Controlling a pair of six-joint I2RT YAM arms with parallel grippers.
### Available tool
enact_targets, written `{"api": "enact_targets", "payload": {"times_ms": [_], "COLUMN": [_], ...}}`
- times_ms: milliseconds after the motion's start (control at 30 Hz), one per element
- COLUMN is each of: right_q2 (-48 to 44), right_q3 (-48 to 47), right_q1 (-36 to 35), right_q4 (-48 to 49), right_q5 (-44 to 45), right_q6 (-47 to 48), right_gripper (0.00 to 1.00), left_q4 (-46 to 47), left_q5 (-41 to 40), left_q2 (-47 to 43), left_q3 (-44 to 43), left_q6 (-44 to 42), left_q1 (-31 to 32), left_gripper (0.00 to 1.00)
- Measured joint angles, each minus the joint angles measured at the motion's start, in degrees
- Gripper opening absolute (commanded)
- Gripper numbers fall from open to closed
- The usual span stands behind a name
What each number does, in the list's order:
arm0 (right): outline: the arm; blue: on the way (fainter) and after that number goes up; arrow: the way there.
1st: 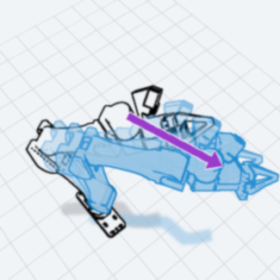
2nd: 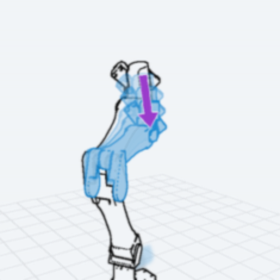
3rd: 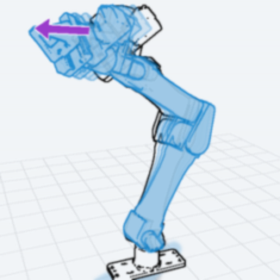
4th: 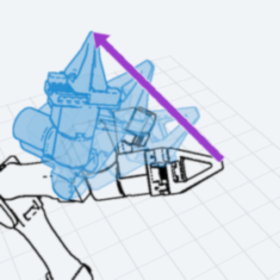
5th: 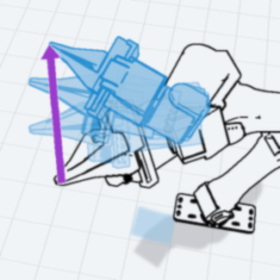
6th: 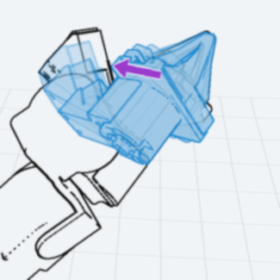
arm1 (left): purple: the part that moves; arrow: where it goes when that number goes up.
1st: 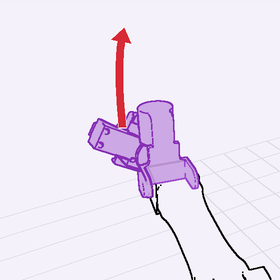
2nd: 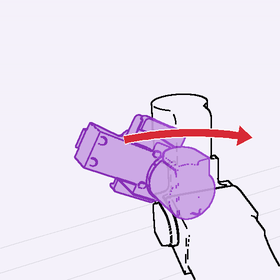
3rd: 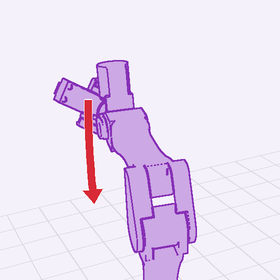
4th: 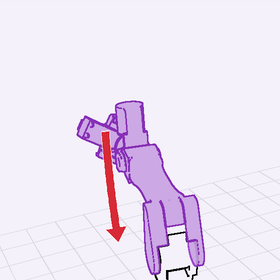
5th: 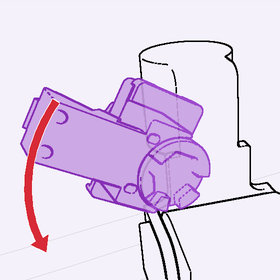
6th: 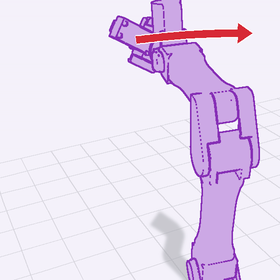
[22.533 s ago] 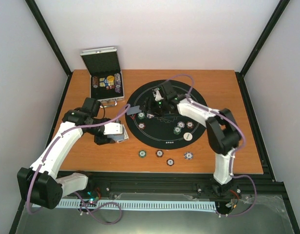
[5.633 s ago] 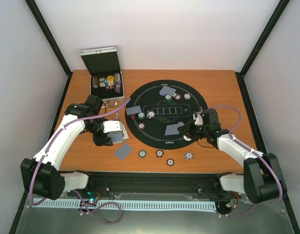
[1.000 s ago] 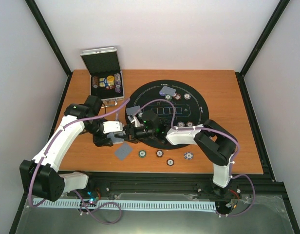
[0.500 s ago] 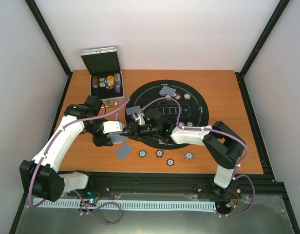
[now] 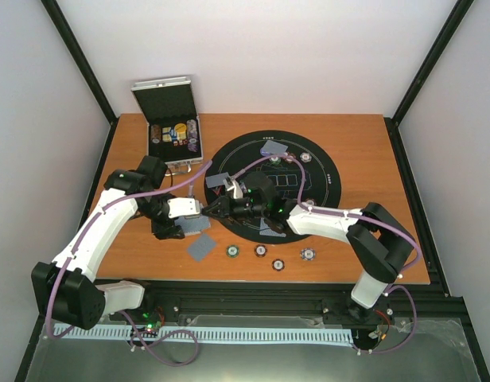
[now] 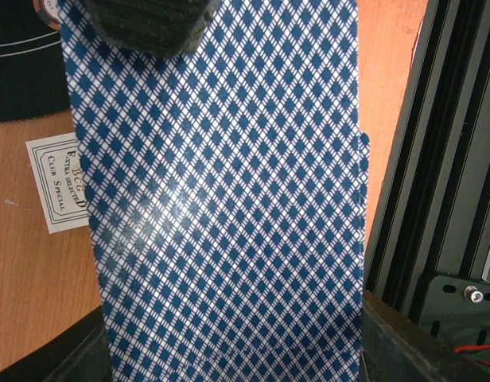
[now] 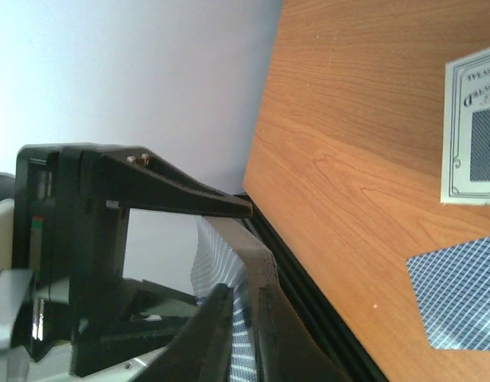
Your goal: Distribute texas hold em gaming equipment
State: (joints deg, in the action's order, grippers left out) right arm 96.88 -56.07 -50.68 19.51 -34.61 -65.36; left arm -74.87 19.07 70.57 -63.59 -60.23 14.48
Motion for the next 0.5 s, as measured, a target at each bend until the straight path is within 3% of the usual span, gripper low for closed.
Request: {"api": "enact_targets", "payload": {"times_ms": [67,200,367,500], "right_q2": [-0.04,-0.04,0.04,0.15], "right_q3": [0.00,0.00,0.00,0.04], "right_q1": [0.02,0.02,-0.20,-0.39], "right_q4": [-0.04,0.15,0.92,1.60], "right_q5": [-0.37,-1.51,-2.80,-3.63], "right_q6": [-0.09,-0.50,-0.44,-0.68], "right_gripper": [0.32,0.35,0.23,0.20], "left_q4": [0.00,0.00,0.02,0.00], "left_q5": [0.00,0.00,0.00,0.00], "left_q2": [0.00,-0.02,-0.02,-0.02], "left_q3": [0.00,0.02,0.00,0.00], "left_q6": [0.00,0.00,0.00,0.00], "left_q1": [0.00,0.00,0.00,0.00], "left_gripper": [0.01,0.01,0.01,0.01]}}
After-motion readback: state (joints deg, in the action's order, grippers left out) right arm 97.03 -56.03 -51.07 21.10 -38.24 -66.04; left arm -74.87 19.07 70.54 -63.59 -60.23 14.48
